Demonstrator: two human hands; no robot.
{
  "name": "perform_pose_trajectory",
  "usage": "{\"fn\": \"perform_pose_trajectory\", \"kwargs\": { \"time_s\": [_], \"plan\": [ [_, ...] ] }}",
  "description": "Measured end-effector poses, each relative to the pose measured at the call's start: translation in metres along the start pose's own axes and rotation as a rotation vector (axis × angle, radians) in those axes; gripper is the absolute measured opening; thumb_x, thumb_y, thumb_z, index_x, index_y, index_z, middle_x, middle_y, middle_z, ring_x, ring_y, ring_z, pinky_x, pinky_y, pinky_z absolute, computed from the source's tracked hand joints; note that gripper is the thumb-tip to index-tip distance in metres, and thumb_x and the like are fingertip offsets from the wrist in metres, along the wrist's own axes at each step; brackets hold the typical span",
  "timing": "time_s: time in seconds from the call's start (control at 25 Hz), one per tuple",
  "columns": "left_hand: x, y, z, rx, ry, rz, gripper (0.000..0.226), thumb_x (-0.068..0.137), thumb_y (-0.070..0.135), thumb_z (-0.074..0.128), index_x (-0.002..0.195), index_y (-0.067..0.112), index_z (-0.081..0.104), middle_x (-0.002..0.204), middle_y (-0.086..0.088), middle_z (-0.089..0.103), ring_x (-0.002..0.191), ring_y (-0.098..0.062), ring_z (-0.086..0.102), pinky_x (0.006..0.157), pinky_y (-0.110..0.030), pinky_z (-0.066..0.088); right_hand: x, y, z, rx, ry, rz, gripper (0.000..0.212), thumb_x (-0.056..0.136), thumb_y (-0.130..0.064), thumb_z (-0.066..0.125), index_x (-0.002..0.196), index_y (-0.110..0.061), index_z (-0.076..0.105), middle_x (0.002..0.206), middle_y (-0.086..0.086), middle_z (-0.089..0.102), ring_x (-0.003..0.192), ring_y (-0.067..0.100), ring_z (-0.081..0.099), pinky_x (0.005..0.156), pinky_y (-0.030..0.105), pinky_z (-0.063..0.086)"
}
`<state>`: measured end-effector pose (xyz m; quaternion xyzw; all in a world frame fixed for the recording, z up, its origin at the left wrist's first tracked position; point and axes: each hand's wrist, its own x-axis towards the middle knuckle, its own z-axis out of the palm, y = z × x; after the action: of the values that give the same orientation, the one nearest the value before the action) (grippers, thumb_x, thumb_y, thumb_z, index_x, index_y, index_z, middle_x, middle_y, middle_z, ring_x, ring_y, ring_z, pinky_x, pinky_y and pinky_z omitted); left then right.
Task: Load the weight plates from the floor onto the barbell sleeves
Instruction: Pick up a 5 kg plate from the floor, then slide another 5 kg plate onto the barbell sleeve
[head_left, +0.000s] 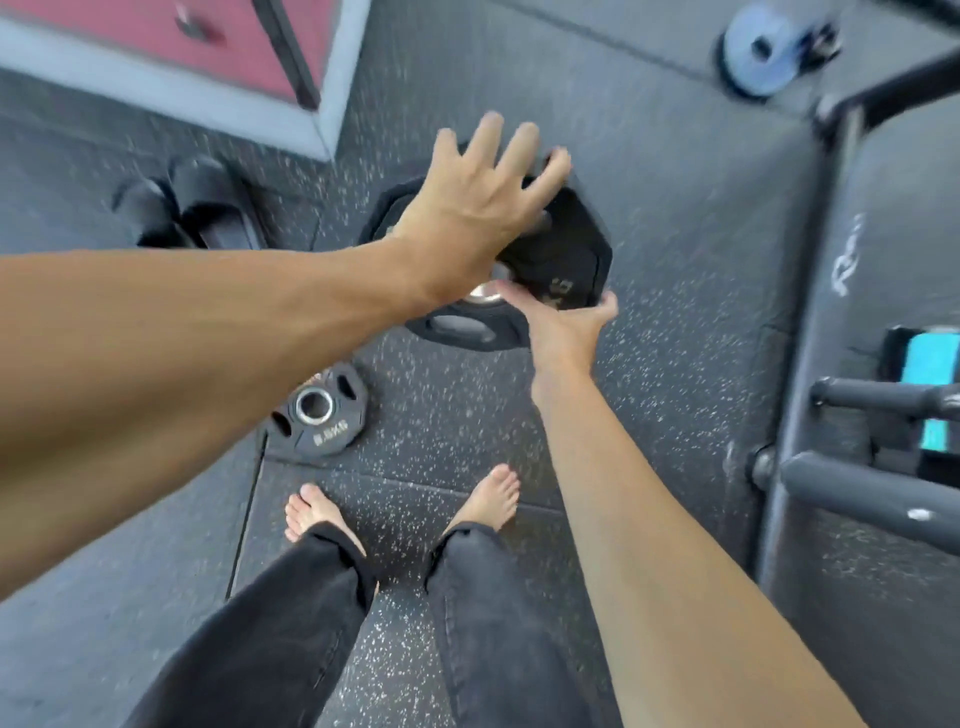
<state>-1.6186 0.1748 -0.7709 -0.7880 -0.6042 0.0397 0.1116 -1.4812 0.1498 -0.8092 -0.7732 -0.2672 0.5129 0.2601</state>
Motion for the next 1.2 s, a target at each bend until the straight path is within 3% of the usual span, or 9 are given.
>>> {"fn": "perform_pose_trajectory", "kwargs": {
  "time_s": [0.08, 0.2, 0.4, 0.56, 0.68, 0.8, 0.88, 1.04, 1.2],
  "plan": [
    [0.025, -0.035, -0.071, 0.148, 0.118, 0.128, 0.055, 0.078, 0.018, 0.054, 0.132, 0.011, 0.044, 0.112, -0.014, 0.054, 0.091, -0.03, 0.055, 0.062, -0.036, 0.041, -0.029, -0.085, -0.026, -0.098, -0.059, -0.335, 0.104, 0.045, -0.028, 0.099, 0.134, -0.02, 0.045, 0.128, 0.004, 0.059, 0.112, 0.018, 0.061, 0.095, 0.034, 0.052],
    [0.053, -0.086, -0.178, 0.198, 0.264, 0.358, 0.069, 0.073, 0.017, 0.066, 0.136, 0.012, 0.039, 0.112, -0.015, 0.042, 0.092, -0.03, 0.044, 0.066, -0.04, 0.04, -0.089, -0.2, -0.062, -0.315, -0.186, -0.67, 0.051, 0.055, -0.021, 0.097, 0.097, -0.013, 0.069, 0.087, -0.004, 0.071, 0.079, 0.003, 0.063, 0.065, 0.019, 0.048],
    [0.073, -0.154, -0.348, 0.109, 0.388, 0.591, 0.079, 0.075, 0.027, 0.073, 0.143, 0.01, 0.037, 0.115, -0.017, 0.05, 0.094, -0.031, 0.047, 0.073, -0.046, 0.046, -0.21, -0.317, -0.1, -0.201, -0.057, -0.953, 0.023, 0.071, -0.025, 0.087, 0.075, -0.008, 0.071, 0.074, 0.008, 0.074, 0.067, 0.006, 0.06, 0.06, 0.043, 0.052],
    [0.068, -0.192, -0.456, -0.097, 0.555, 0.222, 0.123, 0.05, 0.058, 0.089, 0.15, 0.016, 0.03, 0.14, -0.021, 0.04, 0.118, -0.038, 0.048, 0.099, -0.054, 0.045, -0.308, -0.406, -0.147, -0.185, 0.113, -1.07, 0.019, 0.073, -0.023, 0.081, 0.068, -0.014, 0.065, 0.061, -0.001, 0.066, 0.062, 0.022, 0.063, 0.054, 0.037, 0.048],
    [0.065, -0.188, -0.514, -0.64, 0.63, -0.302, 0.133, 0.049, 0.057, 0.089, 0.155, 0.018, 0.018, 0.155, -0.017, 0.025, 0.135, -0.039, 0.038, 0.111, -0.054, 0.039, -0.371, -0.466, -0.192, -0.037, 0.21, -1.077, 0.017, 0.069, -0.02, 0.082, 0.068, -0.011, 0.069, 0.06, 0.0, 0.066, 0.057, 0.016, 0.06, 0.051, 0.032, 0.047],
    [0.082, -0.172, -0.58, -1.24, 0.618, -0.547, 0.131, 0.05, 0.061, 0.08, 0.157, 0.022, 0.014, 0.15, -0.01, 0.033, 0.133, -0.031, 0.044, 0.108, -0.046, 0.043, -0.427, -0.511, -0.233, 0.2, 0.244, -1.037, 0.023, 0.066, -0.016, 0.086, 0.065, -0.004, 0.067, 0.06, 0.012, 0.065, 0.056, 0.015, 0.053, 0.054, 0.029, 0.044],
    [0.094, -0.167, -0.631, -1.503, 0.597, -0.553, 0.122, 0.048, 0.063, 0.082, 0.151, 0.03, 0.025, 0.14, 0.001, 0.05, 0.127, -0.022, 0.053, 0.104, -0.041, 0.046, -0.465, -0.536, -0.261, 0.306, 0.27, -1.057, 0.024, 0.065, -0.019, 0.089, 0.066, -0.005, 0.07, 0.06, 0.004, 0.066, 0.057, 0.018, 0.059, 0.058, 0.033, 0.05],
    [0.112, -0.157, -0.72, -1.603, 0.754, -0.464, 0.09, 0.044, 0.067, 0.079, 0.123, 0.039, 0.045, 0.11, 0.02, 0.064, 0.107, -0.014, 0.064, 0.09, -0.033, 0.049, -0.531, -0.581, -0.314, 0.36, 0.359, -1.189, 0.021, 0.067, -0.023, 0.089, 0.075, -0.009, 0.076, 0.072, 0.005, 0.076, 0.074, 0.029, 0.074, 0.071, 0.048, 0.062],
    [0.123, -0.148, -0.792, -1.616, 0.911, -0.311, 0.082, 0.044, 0.066, 0.081, 0.116, 0.044, 0.048, 0.1, 0.028, 0.063, 0.096, -0.004, 0.061, 0.085, -0.028, 0.043, -0.571, -0.61, -0.361, 0.217, 0.595, -1.384, 0.028, 0.077, -0.029, 0.084, 0.08, -0.006, 0.068, 0.073, 0.008, 0.069, 0.072, 0.026, 0.066, 0.064, 0.03, 0.053]
  ]
}}
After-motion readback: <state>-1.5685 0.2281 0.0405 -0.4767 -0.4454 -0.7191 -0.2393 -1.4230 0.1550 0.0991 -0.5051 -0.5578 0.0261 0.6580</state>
